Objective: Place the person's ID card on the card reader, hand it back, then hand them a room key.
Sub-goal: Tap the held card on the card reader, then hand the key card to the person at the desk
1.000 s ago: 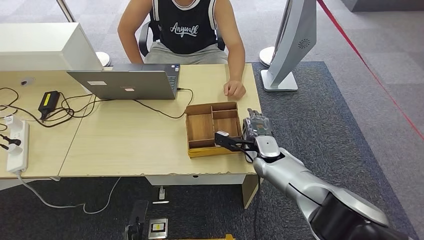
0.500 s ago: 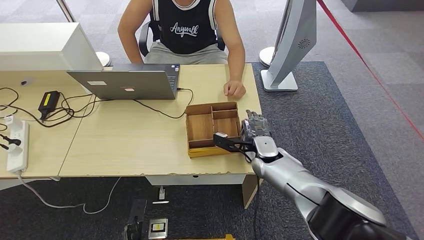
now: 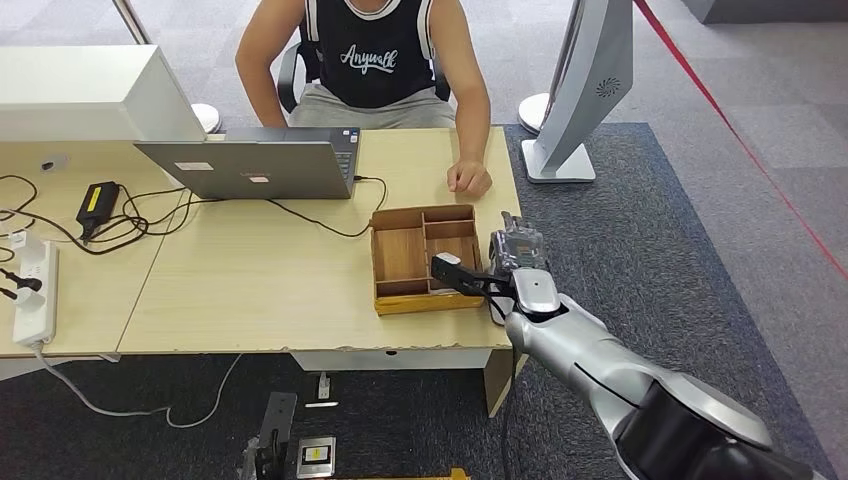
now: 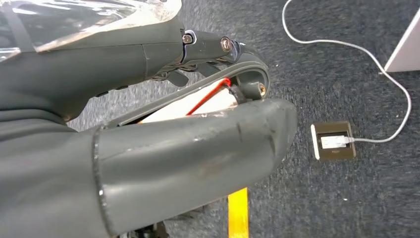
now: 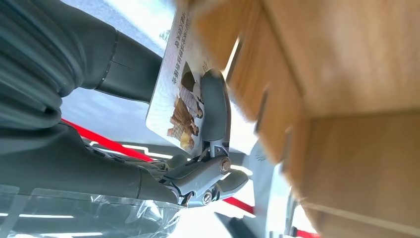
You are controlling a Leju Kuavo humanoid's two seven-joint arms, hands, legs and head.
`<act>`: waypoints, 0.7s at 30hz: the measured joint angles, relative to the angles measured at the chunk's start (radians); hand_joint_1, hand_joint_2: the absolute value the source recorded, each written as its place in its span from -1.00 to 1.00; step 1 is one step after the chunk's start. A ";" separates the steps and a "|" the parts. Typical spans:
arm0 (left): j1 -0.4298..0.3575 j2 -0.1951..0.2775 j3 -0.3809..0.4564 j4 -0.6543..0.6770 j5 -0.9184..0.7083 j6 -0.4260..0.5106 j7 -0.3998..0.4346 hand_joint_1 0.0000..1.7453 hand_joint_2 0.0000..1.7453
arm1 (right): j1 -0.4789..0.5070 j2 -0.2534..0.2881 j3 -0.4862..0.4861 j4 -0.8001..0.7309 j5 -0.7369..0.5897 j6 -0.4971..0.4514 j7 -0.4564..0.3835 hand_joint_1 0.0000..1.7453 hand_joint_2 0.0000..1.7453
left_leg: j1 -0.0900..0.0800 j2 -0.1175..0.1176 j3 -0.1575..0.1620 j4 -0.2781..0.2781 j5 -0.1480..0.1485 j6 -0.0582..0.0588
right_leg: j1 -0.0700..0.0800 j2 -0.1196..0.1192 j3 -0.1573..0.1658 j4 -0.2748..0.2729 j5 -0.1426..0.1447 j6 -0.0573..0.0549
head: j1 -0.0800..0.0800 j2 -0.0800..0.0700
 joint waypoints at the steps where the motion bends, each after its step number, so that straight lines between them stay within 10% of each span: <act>1: 0.011 -0.006 0.021 -0.007 -0.028 0.000 0.012 -1.00 -1.00 | -0.003 -0.005 -0.002 0.000 -0.002 -0.003 0.005 1.00 1.00 | 0.000 0.000 0.000 0.000 0.000 0.000 | 0.000 0.000 0.000 0.000 0.000 0.000 | 0.000 0.000; 21: 0.048 -0.018 0.083 -0.084 0.029 0.000 0.081 -1.00 -1.00 | -0.014 -0.071 -0.053 0.004 -0.065 -0.039 0.014 1.00 1.00 | 0.000 0.000 -0.001 0.000 0.000 0.000 | 0.000 0.000 0.000 0.000 0.000 0.000 | 0.000 0.000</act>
